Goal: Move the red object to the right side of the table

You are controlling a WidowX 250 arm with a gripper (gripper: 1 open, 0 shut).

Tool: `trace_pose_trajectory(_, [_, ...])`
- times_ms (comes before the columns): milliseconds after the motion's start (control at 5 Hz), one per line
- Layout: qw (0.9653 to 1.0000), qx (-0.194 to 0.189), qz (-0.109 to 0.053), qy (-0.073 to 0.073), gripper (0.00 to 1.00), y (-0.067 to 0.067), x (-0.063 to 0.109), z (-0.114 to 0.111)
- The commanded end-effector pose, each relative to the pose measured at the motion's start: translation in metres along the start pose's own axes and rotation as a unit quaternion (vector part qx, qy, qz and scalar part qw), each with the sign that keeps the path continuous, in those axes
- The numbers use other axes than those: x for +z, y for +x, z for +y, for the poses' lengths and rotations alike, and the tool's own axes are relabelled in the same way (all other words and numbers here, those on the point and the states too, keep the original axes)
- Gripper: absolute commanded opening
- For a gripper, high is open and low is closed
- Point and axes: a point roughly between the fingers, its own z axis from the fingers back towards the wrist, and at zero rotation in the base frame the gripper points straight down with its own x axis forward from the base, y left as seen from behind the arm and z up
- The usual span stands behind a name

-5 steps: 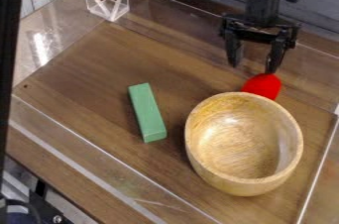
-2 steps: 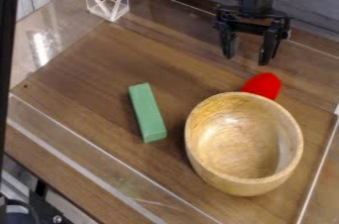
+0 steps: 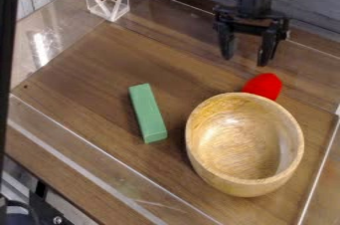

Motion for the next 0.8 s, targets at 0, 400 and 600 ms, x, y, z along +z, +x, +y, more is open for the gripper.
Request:
trace_pose_trajectory(0, [0.9992, 0.024, -0.031, -0.004, 1.00, 0.002, 0.010, 0.009])
trace_pose_trajectory(400, [0.9976, 0.019, -0.065, -0.015, 1.00, -0.018, 0.037, 0.005])
trace_pose_trajectory(600, [0.9946, 0.010, -0.100, -0.026, 1.00, -0.033, 0.069, 0.016])
